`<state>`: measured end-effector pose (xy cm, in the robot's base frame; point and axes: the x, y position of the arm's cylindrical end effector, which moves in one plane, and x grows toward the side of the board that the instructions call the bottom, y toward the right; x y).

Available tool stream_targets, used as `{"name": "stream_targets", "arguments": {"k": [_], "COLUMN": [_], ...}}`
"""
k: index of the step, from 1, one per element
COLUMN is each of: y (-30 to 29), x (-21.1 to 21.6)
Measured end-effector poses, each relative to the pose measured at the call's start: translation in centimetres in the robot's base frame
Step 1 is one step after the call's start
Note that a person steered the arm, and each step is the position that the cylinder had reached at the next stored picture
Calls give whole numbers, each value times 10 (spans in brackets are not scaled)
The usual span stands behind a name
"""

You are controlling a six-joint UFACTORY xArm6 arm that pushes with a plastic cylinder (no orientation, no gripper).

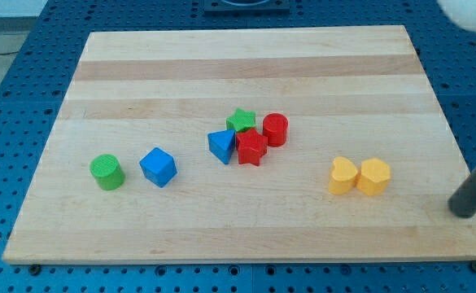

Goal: Place the yellow heart above the red circle

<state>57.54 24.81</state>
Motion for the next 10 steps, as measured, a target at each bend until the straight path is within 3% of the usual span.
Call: {"name": "stream_targets", "arguments": {"k": [4,10], "y": [-114,-158], "x": [-37,-53]}}
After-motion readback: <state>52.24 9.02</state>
